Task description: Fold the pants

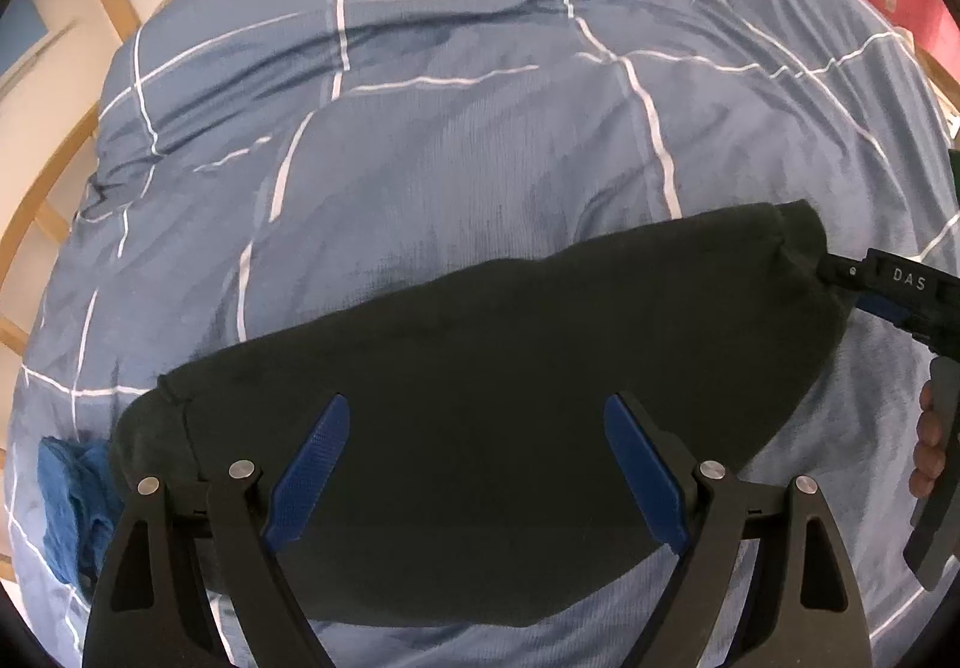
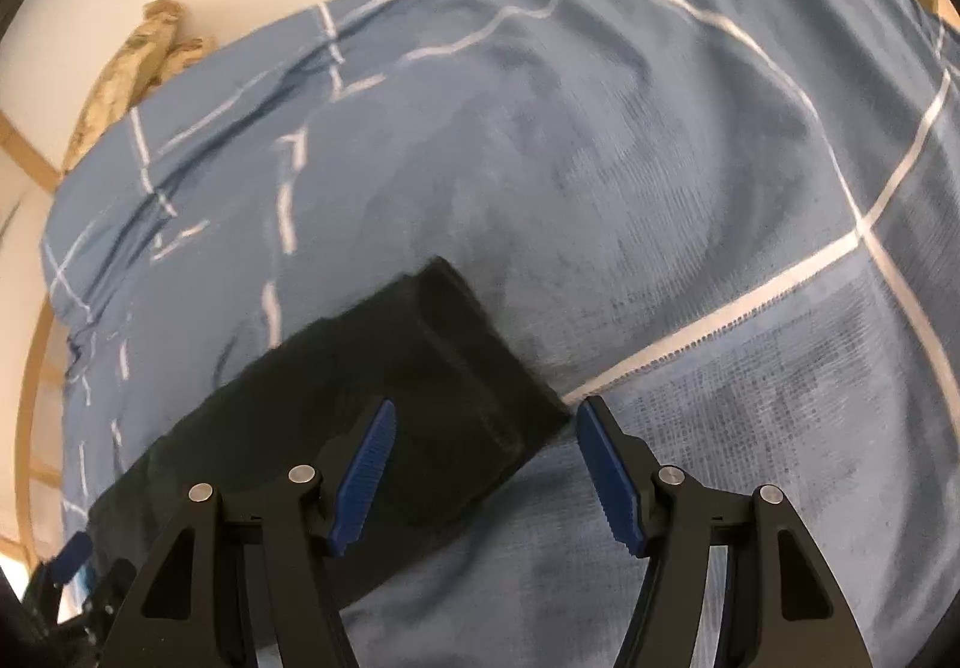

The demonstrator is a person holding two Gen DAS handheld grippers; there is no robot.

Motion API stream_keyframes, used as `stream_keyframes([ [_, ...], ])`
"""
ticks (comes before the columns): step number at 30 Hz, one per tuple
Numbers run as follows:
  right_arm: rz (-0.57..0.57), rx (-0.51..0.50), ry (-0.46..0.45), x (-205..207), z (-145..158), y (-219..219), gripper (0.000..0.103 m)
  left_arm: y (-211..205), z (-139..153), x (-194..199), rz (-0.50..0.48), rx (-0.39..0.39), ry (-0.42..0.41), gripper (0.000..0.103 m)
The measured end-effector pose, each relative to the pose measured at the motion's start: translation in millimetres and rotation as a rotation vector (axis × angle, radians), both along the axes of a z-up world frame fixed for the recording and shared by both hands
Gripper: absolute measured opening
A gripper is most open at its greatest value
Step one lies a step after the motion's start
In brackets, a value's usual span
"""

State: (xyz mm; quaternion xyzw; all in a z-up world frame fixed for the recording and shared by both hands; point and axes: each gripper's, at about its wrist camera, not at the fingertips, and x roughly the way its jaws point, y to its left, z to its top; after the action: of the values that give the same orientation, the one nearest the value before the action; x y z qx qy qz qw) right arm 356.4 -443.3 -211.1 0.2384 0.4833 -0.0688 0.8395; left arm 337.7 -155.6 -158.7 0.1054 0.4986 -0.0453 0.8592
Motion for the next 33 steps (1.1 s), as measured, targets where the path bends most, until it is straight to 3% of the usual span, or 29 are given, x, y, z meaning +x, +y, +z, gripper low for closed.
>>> stream_keyframes([
  [7,-0.018,0.107,0.016,4,-23,0,0.063,4,-13,2,0.036,0.003,0.032,0.087],
  [10,0.012,0.107,-0.006,6,-18,8,0.035,9,-15,1,0.048,-0.009,0.037,0.087],
  [13,0.029,0.041,-0.014,6,-9,15,0.02,17,-15,0,0.053,-0.033,0.038,0.085],
  [22,0.153,-0.18,-0.135,-14,70,67,0.015,57,11,-9,0.031,-0.089,0.029,0.081],
  [27,0.295,-0.273,-0.23,-29,124,130,0.015,92,37,-17,0.008,-0.145,0.048,0.081],
  [33,0.452,-0.34,-0.303,-48,165,206,0.015,139,66,-34,0.004,-0.13,0.053,0.081],
])
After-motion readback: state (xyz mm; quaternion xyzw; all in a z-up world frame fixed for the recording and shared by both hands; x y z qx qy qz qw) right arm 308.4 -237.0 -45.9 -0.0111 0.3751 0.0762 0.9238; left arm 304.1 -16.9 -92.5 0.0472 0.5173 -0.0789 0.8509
